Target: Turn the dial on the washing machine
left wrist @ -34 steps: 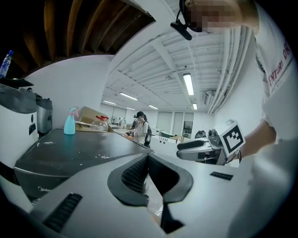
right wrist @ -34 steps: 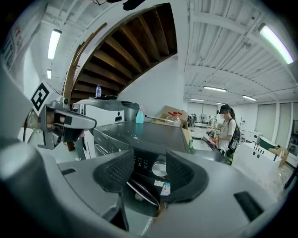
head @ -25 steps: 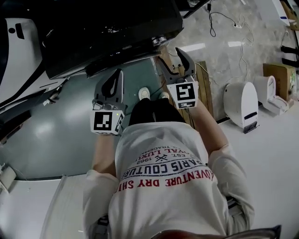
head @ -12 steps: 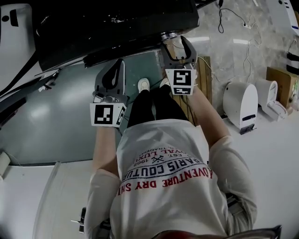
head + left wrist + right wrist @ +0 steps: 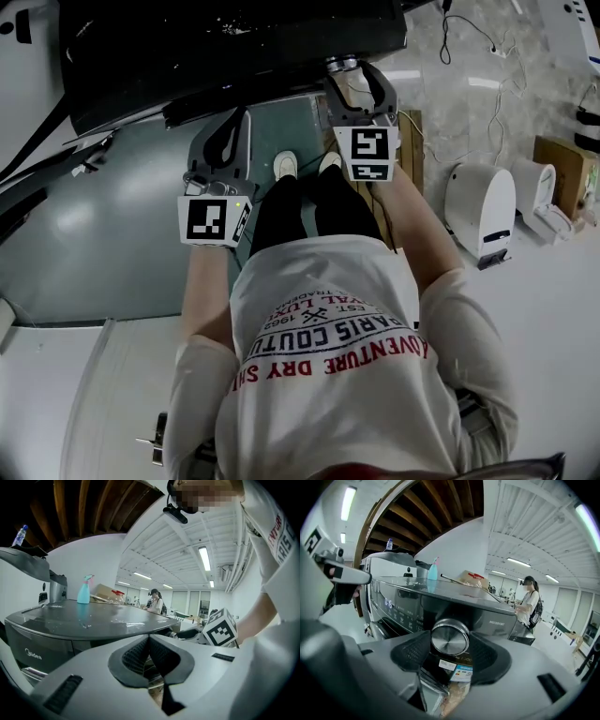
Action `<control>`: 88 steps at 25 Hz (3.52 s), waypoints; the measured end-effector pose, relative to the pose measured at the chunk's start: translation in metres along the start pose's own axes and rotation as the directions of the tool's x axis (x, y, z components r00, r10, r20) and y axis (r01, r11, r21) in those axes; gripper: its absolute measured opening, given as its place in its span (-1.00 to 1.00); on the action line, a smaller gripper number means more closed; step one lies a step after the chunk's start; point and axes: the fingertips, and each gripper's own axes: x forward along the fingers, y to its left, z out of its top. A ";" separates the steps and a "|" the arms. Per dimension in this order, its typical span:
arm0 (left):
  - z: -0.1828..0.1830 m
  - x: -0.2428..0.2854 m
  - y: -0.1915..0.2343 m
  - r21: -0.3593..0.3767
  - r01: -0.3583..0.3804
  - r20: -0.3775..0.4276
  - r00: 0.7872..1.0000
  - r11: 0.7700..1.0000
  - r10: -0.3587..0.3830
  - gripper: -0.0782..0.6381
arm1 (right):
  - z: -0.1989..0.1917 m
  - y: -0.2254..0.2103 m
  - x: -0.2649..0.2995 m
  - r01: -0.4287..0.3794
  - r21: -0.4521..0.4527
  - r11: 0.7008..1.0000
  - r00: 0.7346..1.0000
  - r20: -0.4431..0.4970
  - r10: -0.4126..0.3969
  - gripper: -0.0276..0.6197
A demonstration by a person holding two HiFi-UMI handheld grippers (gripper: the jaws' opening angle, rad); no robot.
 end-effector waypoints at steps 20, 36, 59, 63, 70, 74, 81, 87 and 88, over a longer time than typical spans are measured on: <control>0.007 -0.006 -0.011 0.004 -0.016 0.019 1.000 1.000 0.016 -0.73 | -0.011 -0.010 0.003 -0.141 0.376 0.916 0.989 0.016 0.146 -0.06; -0.001 -0.014 0.011 -0.019 -0.078 0.006 0.997 0.997 0.078 -0.73 | -0.010 0.002 0.006 0.045 -0.048 0.998 0.999 -0.028 -0.046 -0.03; 0.000 -0.015 0.011 0.041 -0.057 -0.004 0.998 0.998 0.057 -0.73 | -0.010 -0.008 0.005 -0.038 0.174 0.984 0.999 -0.021 0.043 -0.02; -0.005 -0.016 0.013 0.018 -0.062 -0.017 0.998 0.998 0.063 -0.73 | 0.000 0.005 -0.002 0.037 -0.074 0.997 0.998 0.043 -0.034 0.02; -0.008 -0.014 0.010 0.019 -0.066 -0.023 0.998 0.998 0.066 -0.73 | -0.008 0.002 0.007 0.119 -0.209 0.971 0.993 0.010 -0.120 -0.01; -0.010 -0.017 0.012 0.015 -0.078 -0.028 0.997 0.997 0.079 -0.73 | -0.009 0.002 0.007 0.096 -0.129 0.987 0.995 -0.015 -0.098 -0.03; -0.009 -0.021 0.010 0.019 -0.081 -0.027 0.996 0.997 0.082 -0.73 | -0.011 -0.004 0.008 0.017 0.123 0.992 0.999 -0.053 -0.011 -0.03; -0.007 -0.026 0.012 0.023 -0.084 -0.033 0.996 0.996 0.084 -0.73 | -0.014 -0.009 0.007 -0.033 0.337 0.941 0.998 -0.044 0.051 -0.04; -0.007 -0.027 0.014 0.025 -0.085 -0.033 0.996 0.996 0.085 -0.73 | -0.013 -0.009 0.007 -0.037 0.347 0.937 0.998 -0.041 0.054 -0.04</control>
